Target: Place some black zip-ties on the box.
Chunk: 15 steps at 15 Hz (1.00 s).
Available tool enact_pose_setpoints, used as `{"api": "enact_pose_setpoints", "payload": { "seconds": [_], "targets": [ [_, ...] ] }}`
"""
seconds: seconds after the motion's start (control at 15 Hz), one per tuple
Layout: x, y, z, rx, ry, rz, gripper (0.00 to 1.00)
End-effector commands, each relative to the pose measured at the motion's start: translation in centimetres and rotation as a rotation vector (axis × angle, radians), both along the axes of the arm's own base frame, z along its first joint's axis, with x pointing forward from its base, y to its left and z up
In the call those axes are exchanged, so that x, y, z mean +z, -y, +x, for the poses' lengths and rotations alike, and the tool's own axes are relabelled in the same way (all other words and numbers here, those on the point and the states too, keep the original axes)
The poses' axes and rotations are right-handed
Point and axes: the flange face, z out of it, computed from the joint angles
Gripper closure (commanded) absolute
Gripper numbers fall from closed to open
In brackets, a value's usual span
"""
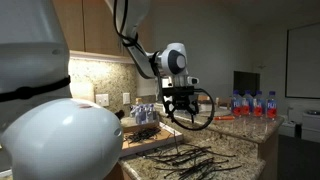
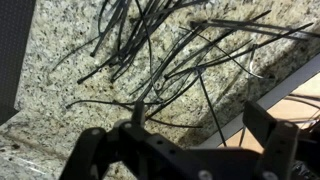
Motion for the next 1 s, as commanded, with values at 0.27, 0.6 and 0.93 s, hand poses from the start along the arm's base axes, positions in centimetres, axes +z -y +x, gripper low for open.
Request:
{"api": "enact_pose_setpoints", "payload": {
  "seconds": [0.27,0.6,0.93],
  "targets": [
    [0.0,0.0,0.0,0.000,-0.001,0.000,0.00],
    [0.0,0.0,0.0,0.000,-0.001,0.000,0.00],
    [-1.2,0.3,0.1,0.014,0.002,0.012,0.00]
  ]
}}
